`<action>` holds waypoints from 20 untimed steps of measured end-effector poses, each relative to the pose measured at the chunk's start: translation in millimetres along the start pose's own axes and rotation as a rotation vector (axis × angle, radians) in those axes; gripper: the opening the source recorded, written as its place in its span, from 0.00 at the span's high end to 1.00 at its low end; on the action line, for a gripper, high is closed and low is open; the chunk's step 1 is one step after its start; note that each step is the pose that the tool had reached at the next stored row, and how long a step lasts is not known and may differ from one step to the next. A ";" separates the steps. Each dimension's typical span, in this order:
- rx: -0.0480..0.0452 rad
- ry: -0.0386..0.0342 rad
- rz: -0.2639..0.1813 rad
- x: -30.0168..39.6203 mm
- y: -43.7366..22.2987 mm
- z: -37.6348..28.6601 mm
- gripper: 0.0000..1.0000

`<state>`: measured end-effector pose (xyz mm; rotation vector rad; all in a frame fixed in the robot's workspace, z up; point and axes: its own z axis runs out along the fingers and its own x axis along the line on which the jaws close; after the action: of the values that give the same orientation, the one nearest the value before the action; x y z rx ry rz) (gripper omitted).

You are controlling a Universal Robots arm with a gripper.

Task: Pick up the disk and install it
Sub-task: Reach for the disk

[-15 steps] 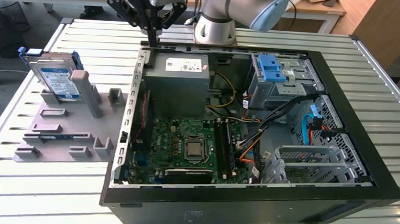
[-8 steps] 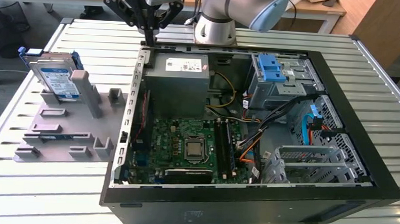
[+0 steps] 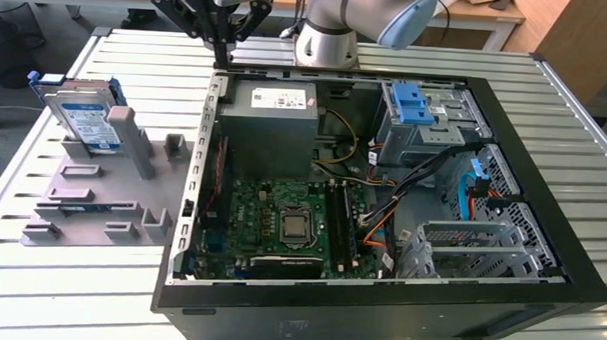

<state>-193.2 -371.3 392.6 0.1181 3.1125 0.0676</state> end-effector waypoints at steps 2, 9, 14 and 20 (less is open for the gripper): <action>0.0000 0.0000 0.000 0.9 0.0 0.0 0.89; 0.0000 0.0000 0.000 1.2 0.0 0.0 0.89; 0.0000 0.0000 0.000 4.8 0.4 -0.1 0.89; 0.0000 0.0000 0.000 9.7 0.7 -0.1 0.89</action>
<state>-202.7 -369.9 392.5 0.1180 3.1125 0.0677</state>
